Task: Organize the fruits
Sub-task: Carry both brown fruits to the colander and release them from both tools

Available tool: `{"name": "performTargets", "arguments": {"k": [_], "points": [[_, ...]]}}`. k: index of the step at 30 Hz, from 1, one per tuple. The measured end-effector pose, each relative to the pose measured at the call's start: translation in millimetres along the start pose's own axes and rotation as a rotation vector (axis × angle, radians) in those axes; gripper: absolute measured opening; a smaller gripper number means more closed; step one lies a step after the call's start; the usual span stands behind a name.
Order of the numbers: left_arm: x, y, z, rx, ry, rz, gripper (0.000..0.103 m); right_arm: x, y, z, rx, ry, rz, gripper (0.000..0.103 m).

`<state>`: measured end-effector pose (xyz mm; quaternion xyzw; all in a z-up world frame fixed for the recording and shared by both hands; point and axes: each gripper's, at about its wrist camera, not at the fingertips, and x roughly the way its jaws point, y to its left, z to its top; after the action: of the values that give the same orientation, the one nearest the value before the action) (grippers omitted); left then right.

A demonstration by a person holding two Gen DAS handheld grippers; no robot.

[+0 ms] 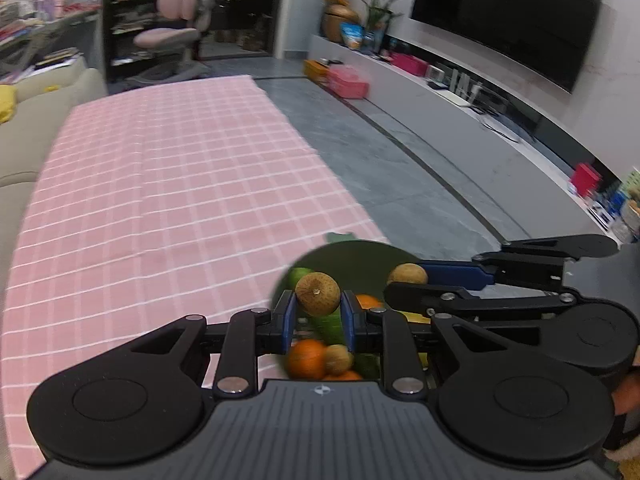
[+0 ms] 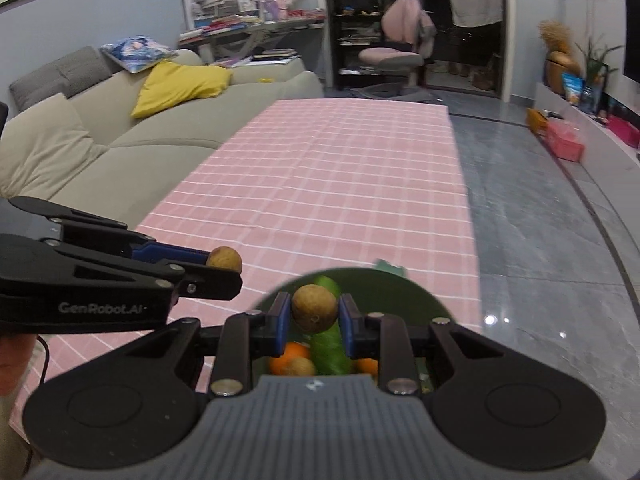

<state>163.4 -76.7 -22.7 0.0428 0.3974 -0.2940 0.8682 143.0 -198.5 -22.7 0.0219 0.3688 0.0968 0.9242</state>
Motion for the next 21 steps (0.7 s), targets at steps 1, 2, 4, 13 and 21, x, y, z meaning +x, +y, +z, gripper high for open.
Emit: {"name": "performTargets", "arguments": {"k": [1,2,4,13,21], "points": [[5,-4,1,0.005,0.008,-0.01,0.026,1,-5,-1,0.0,0.006,-0.008,0.022],[12,-7,2,0.01,0.018,-0.021,0.026,2,-9,-2,-0.001,0.014,-0.015,0.022],[24,-12,3,0.014,0.039,-0.041,0.026,6,-18,-4,-0.008,0.032,-0.026,0.022],[74,-27,-6,0.02,0.149,-0.094,0.026,38,-43,-23,-0.065,0.141,-0.065,0.022],[94,-18,-14,-0.02,0.204,-0.101,0.026,57,-47,-33,-0.083,0.18,-0.058,0.022]]}}
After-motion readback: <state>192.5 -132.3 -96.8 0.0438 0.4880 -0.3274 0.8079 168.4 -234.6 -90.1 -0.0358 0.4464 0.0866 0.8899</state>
